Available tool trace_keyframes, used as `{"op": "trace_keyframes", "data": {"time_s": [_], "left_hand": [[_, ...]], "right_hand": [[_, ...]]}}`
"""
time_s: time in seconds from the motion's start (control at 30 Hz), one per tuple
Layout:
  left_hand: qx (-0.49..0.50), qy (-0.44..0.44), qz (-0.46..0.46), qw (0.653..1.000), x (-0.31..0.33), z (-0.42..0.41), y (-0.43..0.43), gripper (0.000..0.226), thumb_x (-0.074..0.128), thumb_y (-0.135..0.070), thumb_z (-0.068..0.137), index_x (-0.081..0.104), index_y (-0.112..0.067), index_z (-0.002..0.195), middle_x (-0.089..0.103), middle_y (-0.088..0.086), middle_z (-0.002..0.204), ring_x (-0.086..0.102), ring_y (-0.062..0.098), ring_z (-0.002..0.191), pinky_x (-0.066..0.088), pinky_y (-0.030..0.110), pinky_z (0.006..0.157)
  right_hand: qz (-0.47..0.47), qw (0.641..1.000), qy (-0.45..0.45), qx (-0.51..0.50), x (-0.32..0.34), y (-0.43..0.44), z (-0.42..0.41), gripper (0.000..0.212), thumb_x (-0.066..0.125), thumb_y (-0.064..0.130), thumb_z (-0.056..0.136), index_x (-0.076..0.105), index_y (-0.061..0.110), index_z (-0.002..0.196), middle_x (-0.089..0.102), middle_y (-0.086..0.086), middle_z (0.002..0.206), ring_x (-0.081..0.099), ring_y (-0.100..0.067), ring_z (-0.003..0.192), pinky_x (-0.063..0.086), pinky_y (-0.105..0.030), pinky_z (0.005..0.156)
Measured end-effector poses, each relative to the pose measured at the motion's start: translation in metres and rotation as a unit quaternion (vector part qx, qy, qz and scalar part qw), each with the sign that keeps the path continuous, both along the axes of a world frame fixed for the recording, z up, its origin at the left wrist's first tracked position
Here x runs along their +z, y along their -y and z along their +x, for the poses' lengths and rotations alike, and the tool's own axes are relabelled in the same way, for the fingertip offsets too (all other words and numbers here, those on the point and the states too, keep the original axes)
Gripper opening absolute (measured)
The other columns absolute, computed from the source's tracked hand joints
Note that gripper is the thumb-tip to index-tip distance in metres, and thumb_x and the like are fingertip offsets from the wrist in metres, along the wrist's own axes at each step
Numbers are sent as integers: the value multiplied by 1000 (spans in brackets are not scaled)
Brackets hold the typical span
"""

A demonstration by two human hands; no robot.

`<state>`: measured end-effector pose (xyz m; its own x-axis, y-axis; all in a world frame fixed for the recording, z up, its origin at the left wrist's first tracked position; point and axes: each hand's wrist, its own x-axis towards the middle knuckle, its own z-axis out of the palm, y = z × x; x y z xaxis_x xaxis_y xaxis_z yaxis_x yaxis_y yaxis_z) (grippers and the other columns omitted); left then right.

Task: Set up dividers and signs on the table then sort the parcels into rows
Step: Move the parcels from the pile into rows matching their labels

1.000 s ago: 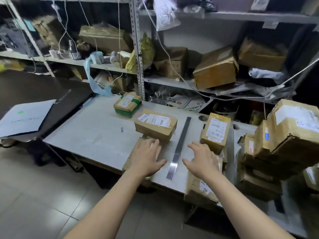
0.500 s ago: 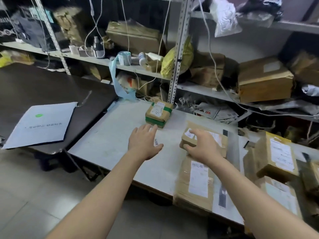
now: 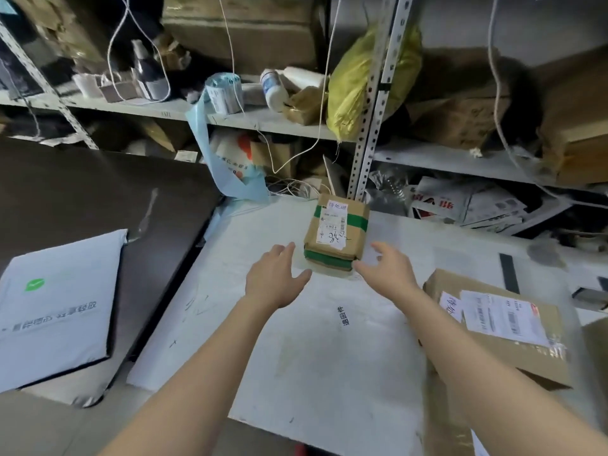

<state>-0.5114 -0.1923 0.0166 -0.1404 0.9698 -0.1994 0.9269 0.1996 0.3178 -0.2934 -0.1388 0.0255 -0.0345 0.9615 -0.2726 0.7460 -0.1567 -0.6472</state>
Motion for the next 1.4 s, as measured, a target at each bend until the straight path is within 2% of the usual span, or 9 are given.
{"op": "trace_keyframes", "data": {"time_s": [0.17, 0.27, 0.43, 0.57, 0.67, 0.87, 1.03, 1.23, 1.4], "left_hand": [[59, 198, -66, 976, -43, -10, -82, 92, 61, -54, 95, 12, -19, 164, 26, 6, 167, 30, 26, 151, 31, 40, 119], [84, 272, -100, 953, -63, -8, -125, 99, 66, -50, 93, 9, -13, 164, 22, 6, 169, 26, 26, 153, 28, 41, 122], [80, 369, -113, 919, -87, -6, -146, 65, 77, -33, 87, 44, -28, 143, 63, -6, 139, 60, 19, 125, 50, 42, 105], [51, 384, -85, 918, -83, -16, -132, 59, 77, -34, 89, 50, -31, 141, 64, -12, 130, 61, 14, 116, 52, 37, 101], [21, 401, -44, 915, -69, -27, -113, 49, 77, -30, 88, 54, -39, 131, 66, -19, 122, 64, 6, 110, 53, 30, 95], [-42, 414, 29, 909, -16, -32, -72, 59, 77, -51, 71, 58, -48, 127, 70, -14, 116, 67, 8, 107, 59, 42, 91], [-132, 427, 53, 893, 38, -20, -24, 60, 76, -57, 68, 60, -48, 125, 72, -18, 111, 69, 7, 103, 60, 42, 88], [-232, 428, 63, 871, 86, 30, 53, 51, 78, -63, 68, 62, -54, 115, 73, -19, 104, 70, 6, 97, 62, 39, 77], [-292, 420, 70, 857, 99, 91, 142, 56, 77, -66, 68, 65, -50, 120, 73, -20, 102, 69, 3, 96, 61, 38, 80]], "right_hand": [[-67, 989, -57, -119, -47, -68, -27, 65, 75, 33, 89, 50, 14, 146, 56, -6, 144, 53, -27, 130, 44, -30, 98], [-97, 981, -80, -147, -66, -96, -41, 51, 76, 28, 85, 61, 21, 133, 66, -2, 130, 61, -25, 114, 50, -31, 93], [-88, 973, -107, -182, -84, -103, -52, 48, 78, 24, 82, 63, 24, 127, 70, 2, 121, 65, -21, 108, 55, -37, 96], [-65, 971, -122, -197, -76, -84, -57, 43, 78, 22, 84, 66, 26, 125, 69, 6, 110, 64, -14, 100, 56, -31, 89], [-35, 969, -134, -207, -58, -60, -65, 39, 78, 23, 83, 68, 32, 119, 71, 11, 108, 65, -8, 98, 59, -35, 89], [30, 955, -131, -263, 11, 10, -78, 31, 76, 29, 84, 69, 36, 113, 67, 25, 94, 63, 7, 89, 50, -16, 71], [79, 934, -108, -332, 65, 86, -70, 24, 78, 44, 75, 71, 43, 98, 74, 22, 92, 68, 0, 91, 58, -30, 85], [137, 900, -92, -404, 113, 195, -28, 61, 75, 59, 61, 72, 35, 117, 76, 17, 100, 71, -6, 94, 59, -38, 87], [153, 883, -92, -433, 130, 307, 22, 39, 79, 45, 79, 70, 36, 116, 74, 16, 109, 69, -7, 101, 60, -38, 90]]}}
